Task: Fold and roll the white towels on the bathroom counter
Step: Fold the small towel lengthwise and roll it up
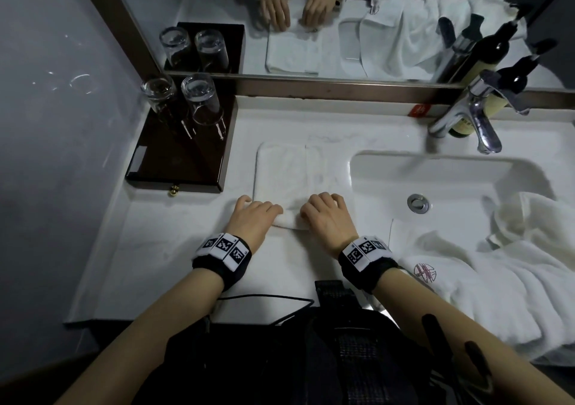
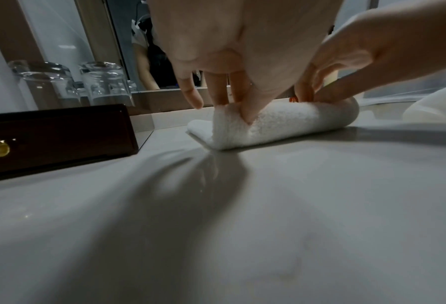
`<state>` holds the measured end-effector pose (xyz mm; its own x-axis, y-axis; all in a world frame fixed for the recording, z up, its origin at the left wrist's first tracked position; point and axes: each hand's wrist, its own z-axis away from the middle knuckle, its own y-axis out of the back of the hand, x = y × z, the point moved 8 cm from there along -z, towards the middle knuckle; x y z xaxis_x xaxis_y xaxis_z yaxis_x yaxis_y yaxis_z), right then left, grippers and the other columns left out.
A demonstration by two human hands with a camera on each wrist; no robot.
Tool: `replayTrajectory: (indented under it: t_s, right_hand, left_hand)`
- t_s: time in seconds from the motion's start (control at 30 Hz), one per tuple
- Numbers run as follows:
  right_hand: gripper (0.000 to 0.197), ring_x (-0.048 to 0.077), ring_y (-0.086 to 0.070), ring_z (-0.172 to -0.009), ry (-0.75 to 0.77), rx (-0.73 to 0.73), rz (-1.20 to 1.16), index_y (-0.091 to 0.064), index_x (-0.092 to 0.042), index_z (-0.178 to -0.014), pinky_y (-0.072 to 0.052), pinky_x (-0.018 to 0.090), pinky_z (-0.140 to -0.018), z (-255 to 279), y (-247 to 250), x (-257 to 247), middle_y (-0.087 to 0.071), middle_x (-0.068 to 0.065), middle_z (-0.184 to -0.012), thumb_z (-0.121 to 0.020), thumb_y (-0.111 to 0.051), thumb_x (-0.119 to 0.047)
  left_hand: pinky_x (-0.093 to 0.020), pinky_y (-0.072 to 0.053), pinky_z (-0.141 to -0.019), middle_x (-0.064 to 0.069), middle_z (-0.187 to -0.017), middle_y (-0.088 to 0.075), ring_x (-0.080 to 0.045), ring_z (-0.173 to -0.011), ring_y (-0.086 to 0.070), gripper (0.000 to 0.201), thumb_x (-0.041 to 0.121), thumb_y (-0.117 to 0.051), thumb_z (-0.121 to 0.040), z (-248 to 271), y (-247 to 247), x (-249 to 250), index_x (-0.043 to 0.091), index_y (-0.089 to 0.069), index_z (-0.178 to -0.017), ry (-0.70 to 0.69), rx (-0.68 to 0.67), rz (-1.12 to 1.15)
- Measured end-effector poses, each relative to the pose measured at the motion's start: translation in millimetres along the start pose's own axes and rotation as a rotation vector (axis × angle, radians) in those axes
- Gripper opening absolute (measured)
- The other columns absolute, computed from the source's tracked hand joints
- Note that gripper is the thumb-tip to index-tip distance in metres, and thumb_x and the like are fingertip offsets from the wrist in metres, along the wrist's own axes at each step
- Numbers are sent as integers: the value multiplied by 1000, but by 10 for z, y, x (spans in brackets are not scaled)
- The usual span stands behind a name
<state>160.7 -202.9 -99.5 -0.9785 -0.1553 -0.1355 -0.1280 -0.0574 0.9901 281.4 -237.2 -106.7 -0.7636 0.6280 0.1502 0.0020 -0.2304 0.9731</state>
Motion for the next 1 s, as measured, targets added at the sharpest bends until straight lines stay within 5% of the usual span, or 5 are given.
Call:
replayTrajectory:
  t_s: [0.2,0.43,0.53,0.77,1.0]
  right_hand:
    - [21,25,-63,-87,30,47,5,-67,-13,-94,-46,39,-89,81,69,34,-68,2,-91,-76,-71,-23]
    - [27,21,-48,-117,-58,-49,-56,-56,-17,-115,-16,36,-103,-161,-87,222,-65,0,-112,-97,-37,-24]
    - [23,26,-46,-117,-94,-24,-55,-61,-12,-103,-21,40,-102,-267,-81,245,-63,6,-108,-94,-42,-22]
    - [23,28,-46,-109,-150,-43,-27,-58,-10,-101,-23,41,-98,-453,-59,303,-56,8,-108,-95,-38,-20]
    - [13,28,-63,-78,-47,154,-2,-63,-12,-75,-50,37,-76,-297,153,218,-63,6,-80,-71,-74,-17]
  left_hand:
    - [-31,-20,-100,5,-120,-52,-16,-120,-43,52,-2,-36,-79,-64,-3,13,25,-48,-122,35,39,27]
    - [-32,-27,-94,-3,-117,-53,-24,-111,-49,48,-6,-48,-76,-90,157,0,18,-57,-116,65,174,52]
    - [-32,-26,-87,-2,-106,-58,-25,-100,-56,39,-4,-55,-72,-111,195,-5,18,-61,-104,69,196,44]
    - [-33,-22,-101,6,-132,-44,-15,-122,-43,46,12,-45,-89,-213,87,-71,24,-39,-133,98,74,-68]
    - [-37,-14,-109,0,-135,-38,-15,-124,-43,51,2,-38,-87,-389,68,-121,25,-45,-132,57,26,-36]
